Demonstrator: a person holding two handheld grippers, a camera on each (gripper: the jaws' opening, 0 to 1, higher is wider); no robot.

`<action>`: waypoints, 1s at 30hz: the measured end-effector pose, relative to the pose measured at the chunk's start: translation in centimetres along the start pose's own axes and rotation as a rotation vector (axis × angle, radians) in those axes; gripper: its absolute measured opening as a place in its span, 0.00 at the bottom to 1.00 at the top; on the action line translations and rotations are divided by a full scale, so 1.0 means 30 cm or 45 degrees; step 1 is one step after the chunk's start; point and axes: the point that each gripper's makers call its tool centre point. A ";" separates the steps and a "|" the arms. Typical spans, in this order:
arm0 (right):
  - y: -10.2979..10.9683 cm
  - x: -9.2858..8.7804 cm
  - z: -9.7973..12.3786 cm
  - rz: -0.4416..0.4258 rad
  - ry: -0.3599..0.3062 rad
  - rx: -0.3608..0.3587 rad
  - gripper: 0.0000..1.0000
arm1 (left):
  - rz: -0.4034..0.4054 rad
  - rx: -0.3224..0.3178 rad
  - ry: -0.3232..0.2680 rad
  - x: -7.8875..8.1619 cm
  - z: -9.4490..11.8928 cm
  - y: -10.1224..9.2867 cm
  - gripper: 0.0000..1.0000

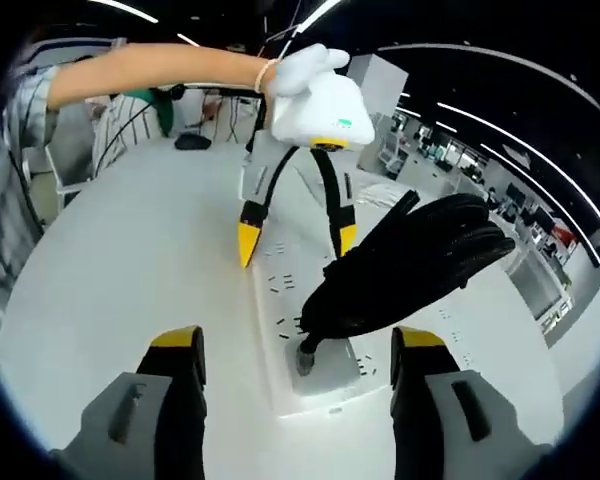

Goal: Straighten the power strip on the desk, plug the charger into it

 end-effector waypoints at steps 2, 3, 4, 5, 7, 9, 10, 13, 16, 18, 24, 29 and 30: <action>0.009 0.006 0.004 -0.008 -0.025 -0.002 0.77 | -0.001 0.011 -0.040 0.022 0.006 -0.026 0.68; 0.011 0.008 0.005 -0.007 -0.034 -0.006 0.77 | -0.004 0.034 -0.094 0.043 0.012 -0.028 0.69; 0.017 0.011 0.008 -0.016 -0.053 -0.007 0.77 | -0.011 0.051 -0.129 0.055 0.020 -0.031 0.69; 0.018 0.011 0.009 -0.019 -0.057 -0.007 0.77 | -0.018 0.065 -0.157 0.068 0.024 -0.038 0.69; 0.026 0.017 0.017 -0.039 -0.101 -0.010 0.77 | 0.000 0.089 -0.287 0.112 0.043 -0.064 0.71; 0.034 0.017 0.024 -0.070 -0.134 -0.006 0.78 | 0.008 0.107 -0.396 0.146 0.063 -0.075 0.74; 0.037 0.019 0.028 -0.083 -0.154 -0.007 0.79 | 0.012 0.114 -0.449 0.161 0.073 -0.085 0.78; 0.029 0.025 0.037 -0.126 -0.214 -0.008 0.81 | 0.030 0.129 -0.576 0.188 0.095 -0.106 0.87; 0.028 0.027 0.041 -0.156 -0.239 -0.009 0.81 | 0.054 0.137 -0.611 0.181 0.104 -0.119 0.90; 0.021 0.028 0.046 -0.159 -0.250 -0.021 0.81 | 0.068 0.143 -0.646 0.178 0.116 -0.119 0.92; 0.011 0.042 0.055 -0.172 -0.293 -0.046 0.94 | 0.127 0.191 -0.771 0.192 0.154 -0.110 0.98; -0.001 0.051 0.062 -0.194 -0.345 -0.077 1.00 | 0.136 0.237 -0.832 0.196 0.175 -0.116 0.99; -0.004 0.052 0.064 -0.199 -0.352 -0.086 1.00 | 0.139 0.252 -0.844 0.196 0.176 -0.114 0.99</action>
Point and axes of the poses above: the point that each gripper's makers call its tool centre point, and the gripper's own axes: z roughly backward along the fingers, y roughly to its left, x roughly out of its top, and after that the axes turned 10 degrees about -z, right-handed
